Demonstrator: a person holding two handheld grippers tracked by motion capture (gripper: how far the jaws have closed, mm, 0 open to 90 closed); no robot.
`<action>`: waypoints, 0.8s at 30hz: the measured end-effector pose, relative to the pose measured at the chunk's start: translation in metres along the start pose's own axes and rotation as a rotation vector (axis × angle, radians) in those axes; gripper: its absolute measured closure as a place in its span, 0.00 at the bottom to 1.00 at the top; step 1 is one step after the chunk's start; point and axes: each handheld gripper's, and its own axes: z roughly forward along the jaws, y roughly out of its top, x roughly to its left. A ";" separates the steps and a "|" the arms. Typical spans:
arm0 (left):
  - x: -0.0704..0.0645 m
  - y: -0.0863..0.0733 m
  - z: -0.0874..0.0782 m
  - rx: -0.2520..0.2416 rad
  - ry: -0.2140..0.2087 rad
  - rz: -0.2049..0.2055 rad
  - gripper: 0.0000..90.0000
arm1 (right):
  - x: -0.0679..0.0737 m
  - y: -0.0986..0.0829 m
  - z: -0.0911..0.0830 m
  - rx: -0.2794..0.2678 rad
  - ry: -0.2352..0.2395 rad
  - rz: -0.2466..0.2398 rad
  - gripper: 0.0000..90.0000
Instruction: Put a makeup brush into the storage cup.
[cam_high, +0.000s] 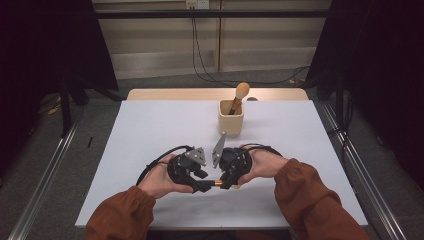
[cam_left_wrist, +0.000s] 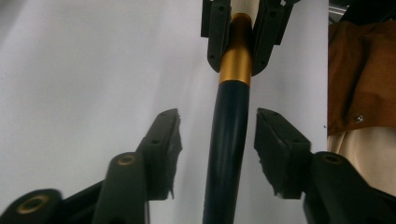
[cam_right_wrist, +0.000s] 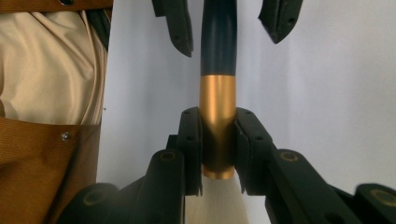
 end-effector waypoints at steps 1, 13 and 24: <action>-0.001 0.000 0.001 -0.005 0.000 -0.004 0.61 | 0.000 0.000 0.000 -0.006 -0.006 -0.007 0.83; 0.002 -0.002 0.005 -0.024 -0.012 -0.018 0.71 | -0.001 0.002 0.003 -0.019 -0.011 -0.015 0.83; 0.001 -0.001 0.010 -0.026 -0.015 0.006 0.78 | -0.001 0.001 0.004 -0.020 -0.026 -0.018 0.83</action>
